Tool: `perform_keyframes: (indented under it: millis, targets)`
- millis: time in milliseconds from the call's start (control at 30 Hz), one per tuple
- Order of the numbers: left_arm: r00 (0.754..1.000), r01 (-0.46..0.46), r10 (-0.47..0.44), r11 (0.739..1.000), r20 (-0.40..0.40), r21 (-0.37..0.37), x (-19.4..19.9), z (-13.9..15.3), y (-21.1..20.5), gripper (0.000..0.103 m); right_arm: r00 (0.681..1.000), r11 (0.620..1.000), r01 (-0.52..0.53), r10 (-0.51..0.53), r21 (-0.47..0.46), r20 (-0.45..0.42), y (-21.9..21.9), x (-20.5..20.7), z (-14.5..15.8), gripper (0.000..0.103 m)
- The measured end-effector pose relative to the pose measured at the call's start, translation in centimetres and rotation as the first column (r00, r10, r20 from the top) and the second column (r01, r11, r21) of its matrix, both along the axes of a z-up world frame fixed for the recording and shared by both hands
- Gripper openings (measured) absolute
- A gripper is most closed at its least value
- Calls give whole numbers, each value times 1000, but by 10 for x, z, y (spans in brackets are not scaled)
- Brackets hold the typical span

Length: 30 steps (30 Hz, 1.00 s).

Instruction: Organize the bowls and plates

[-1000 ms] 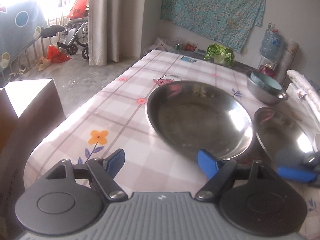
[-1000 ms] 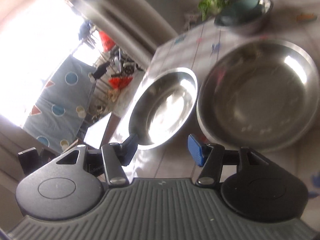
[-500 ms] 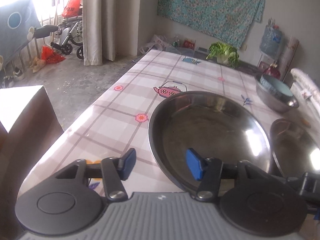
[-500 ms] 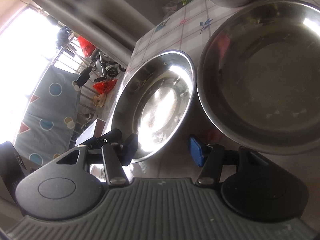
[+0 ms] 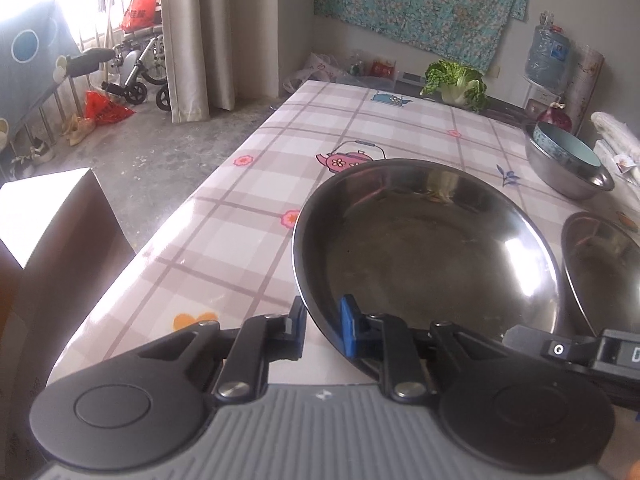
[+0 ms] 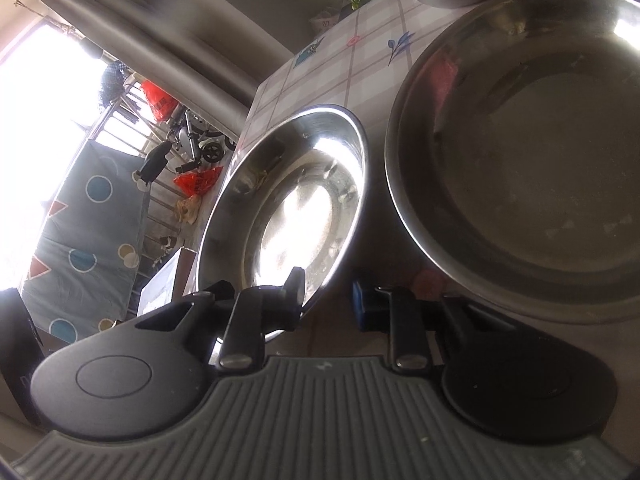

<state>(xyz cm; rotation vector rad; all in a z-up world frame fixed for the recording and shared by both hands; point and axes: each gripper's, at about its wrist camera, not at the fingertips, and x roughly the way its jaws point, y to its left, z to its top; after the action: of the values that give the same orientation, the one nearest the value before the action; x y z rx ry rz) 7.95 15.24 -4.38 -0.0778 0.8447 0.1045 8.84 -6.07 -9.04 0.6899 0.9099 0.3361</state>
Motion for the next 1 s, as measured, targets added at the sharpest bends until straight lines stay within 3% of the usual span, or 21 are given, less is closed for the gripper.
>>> perform_keyframes:
  millis: [400, 733, 833, 1000]
  targets:
    - [998, 51, -50, 998, 23, -41, -55, 0, 9, 20, 993, 992, -120, 119, -46, -15, -2, -37, 7, 22]
    - [993, 113, -107, 980, 48, -162, -105, -1, 18, 22, 977, 974, -214, 213, -72, -24, -16, -71, 13, 22]
    - [992, 126, -119, 975, 46, -181, -117, 1, 20, 25, 972, 969, -234, 233, -79, -22, -23, -81, 15, 22]
    - [991, 119, -109, 982, 71, -144, -126, 15, 24, 41, 968, 964, -249, 249, -98, -13, -31, -89, 19, 24]
